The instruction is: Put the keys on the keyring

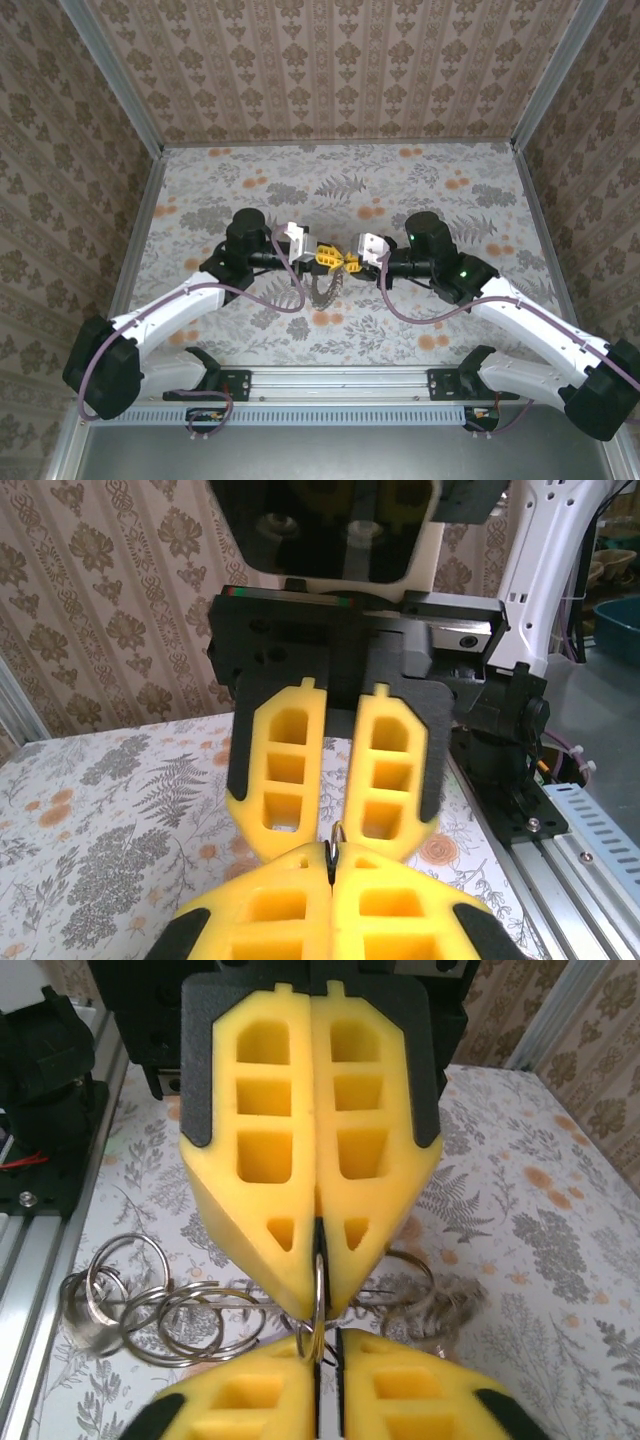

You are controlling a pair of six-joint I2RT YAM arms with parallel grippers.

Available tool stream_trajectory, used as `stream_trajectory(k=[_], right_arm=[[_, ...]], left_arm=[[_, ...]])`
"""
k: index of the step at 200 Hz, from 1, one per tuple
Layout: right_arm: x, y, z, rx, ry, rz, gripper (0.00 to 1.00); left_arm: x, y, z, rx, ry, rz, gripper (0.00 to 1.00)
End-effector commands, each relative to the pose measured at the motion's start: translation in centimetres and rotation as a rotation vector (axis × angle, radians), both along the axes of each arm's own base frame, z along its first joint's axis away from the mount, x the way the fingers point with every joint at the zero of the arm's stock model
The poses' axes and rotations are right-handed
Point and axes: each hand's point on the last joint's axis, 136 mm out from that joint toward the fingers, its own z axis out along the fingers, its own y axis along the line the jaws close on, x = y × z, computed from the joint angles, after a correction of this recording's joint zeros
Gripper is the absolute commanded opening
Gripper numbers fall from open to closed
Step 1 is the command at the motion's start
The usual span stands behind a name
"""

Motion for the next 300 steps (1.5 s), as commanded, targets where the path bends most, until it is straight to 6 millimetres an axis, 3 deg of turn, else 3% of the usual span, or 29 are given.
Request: stream_trajectory(k=[1, 35, 85, 114, 141, 188, 245, 265, 300], right_arm=[[-1.7, 1.0, 1.2, 0.073, -0.021, 0.108, 0.23], [-1.8, 0.9, 1.7, 0.092, -0.049, 0.11, 0.2], [-1.4, 0.6, 1.4, 0.081, -0.042, 0.089, 0.07], [-1.2, -0.2, 0.5, 0.037, -0.026, 0.073, 0.19], [-1.5, -0.8, 0.9, 0.097, -0.002, 0.085, 0.21], [-1.4, -0.1, 1.7, 0.2, 0.021, 0.099, 0.2], [-0.8, -0.3, 1.5, 0.15, 0.019, 0.075, 0.0], [-0.7, -0.7, 1.3, 0.086, 0.026, 0.056, 0.0], [-0.6, -1.4, 0.9, -0.044, 0.036, 0.031, 0.0]], left_arm=[[0.2, -0.5, 0.8, -0.04, -0.024, 0.008, 0.0], [0.2, -0.6, 0.4, -0.032, -0.014, 0.004, 0.0], [0.2, -0.5, 0.1, -0.017, 0.001, 0.011, 0.0], [0.2, -0.1, 0.2, -0.016, -0.007, 0.021, 0.0], [-0.2, 0.2, 0.9, -0.03, -0.013, 0.004, 0.0], [-0.6, 0.1, 1.1, -0.037, -0.011, -0.029, 0.0], [-0.1, 0.2, 0.4, -0.001, -0.001, 0.011, 0.0], [0.2, 0.5, -0.8, 0.085, 0.003, 0.037, 0.15], [0.0, 0.7, -2.4, 0.215, 0.028, 0.019, 0.17]])
